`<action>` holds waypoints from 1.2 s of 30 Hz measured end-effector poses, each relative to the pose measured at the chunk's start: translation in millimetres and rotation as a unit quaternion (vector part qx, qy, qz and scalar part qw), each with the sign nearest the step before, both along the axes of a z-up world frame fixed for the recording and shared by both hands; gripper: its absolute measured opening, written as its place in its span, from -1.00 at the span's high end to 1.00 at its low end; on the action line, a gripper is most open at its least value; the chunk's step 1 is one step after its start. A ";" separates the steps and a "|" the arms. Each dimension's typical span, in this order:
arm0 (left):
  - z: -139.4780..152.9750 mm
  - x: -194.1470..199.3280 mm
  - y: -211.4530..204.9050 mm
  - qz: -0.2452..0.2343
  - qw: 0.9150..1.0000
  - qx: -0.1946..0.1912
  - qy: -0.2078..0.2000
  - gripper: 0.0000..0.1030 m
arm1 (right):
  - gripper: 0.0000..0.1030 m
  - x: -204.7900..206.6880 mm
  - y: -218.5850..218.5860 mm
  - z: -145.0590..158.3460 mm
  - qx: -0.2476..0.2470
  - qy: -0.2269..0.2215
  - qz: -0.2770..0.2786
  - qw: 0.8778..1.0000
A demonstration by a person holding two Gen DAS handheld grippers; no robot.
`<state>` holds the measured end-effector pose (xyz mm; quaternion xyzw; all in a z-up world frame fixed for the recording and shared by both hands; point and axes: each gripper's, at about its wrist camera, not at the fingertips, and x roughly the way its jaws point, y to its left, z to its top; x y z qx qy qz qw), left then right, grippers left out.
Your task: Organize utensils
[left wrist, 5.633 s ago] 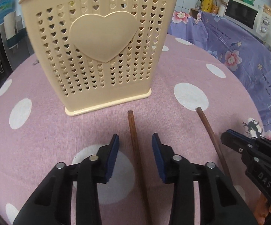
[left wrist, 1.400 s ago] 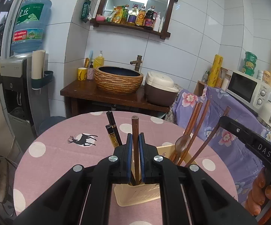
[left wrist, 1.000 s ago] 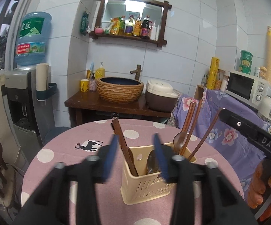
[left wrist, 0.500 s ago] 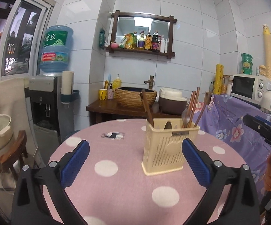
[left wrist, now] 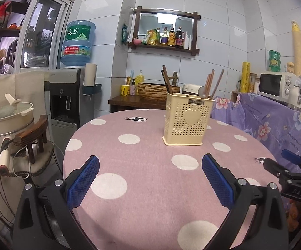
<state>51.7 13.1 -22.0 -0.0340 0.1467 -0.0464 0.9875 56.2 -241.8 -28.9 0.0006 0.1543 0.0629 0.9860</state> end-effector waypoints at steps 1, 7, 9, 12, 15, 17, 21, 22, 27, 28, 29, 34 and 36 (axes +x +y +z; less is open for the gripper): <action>1.7 -4.4 -0.5 0.001 1.000 0.001 -0.005 -0.90 | -0.89 -9.4 2.8 3.1 -0.007 -0.011 0.000 1.000; 8.6 -25.8 3.6 -0.002 1.000 -0.005 -0.029 -0.90 | -0.89 -37.1 5.7 18.6 -0.008 -0.047 0.010 0.999; 9.4 -30.4 2.1 -0.005 0.999 -0.005 -0.033 -0.90 | -0.89 -37.3 4.6 19.1 -0.002 -0.043 0.011 0.999; 9.8 -33.2 2.6 -0.009 0.999 -0.010 -0.034 -0.90 | -0.89 -36.6 2.9 19.1 0.005 -0.038 0.015 0.999; 9.5 -33.7 2.7 -0.004 0.999 -0.010 -0.034 -0.90 | -0.89 -36.9 2.9 19.6 0.001 -0.041 0.013 0.999; 9.6 -33.4 3.3 -0.002 0.999 -0.011 -0.035 -0.90 | -0.89 -37.2 3.7 19.6 -0.001 -0.041 0.014 0.999; 9.5 -34.3 3.9 0.001 0.999 -0.010 -0.037 -0.90 | -0.89 -36.8 3.5 19.9 0.002 -0.039 0.016 0.999; 9.7 -35.0 3.9 0.000 0.999 -0.010 -0.038 -0.90 | -0.89 -36.5 3.3 20.3 0.002 -0.039 0.016 0.999; 10.4 -35.5 4.0 0.002 0.999 -0.007 -0.037 -0.90 | -0.89 -35.2 3.6 19.4 0.003 -0.033 0.016 0.999; 10.4 -35.7 4.0 0.002 0.999 -0.007 -0.037 -0.90 | -0.89 -34.1 3.2 19.8 0.004 -0.033 0.016 0.999; 10.3 -35.7 4.1 0.002 0.999 -0.008 -0.036 -0.90 | -0.89 -34.3 3.1 19.6 0.004 -0.033 0.016 0.999; 10.3 -35.8 4.1 0.002 0.999 -0.006 -0.036 -0.90 | -0.89 -35.1 3.7 19.3 0.001 -0.034 0.017 0.999; 9.9 -36.0 3.6 0.003 0.999 -0.004 -0.036 -0.90 | -0.89 -35.4 3.3 18.9 0.003 -0.033 0.017 0.999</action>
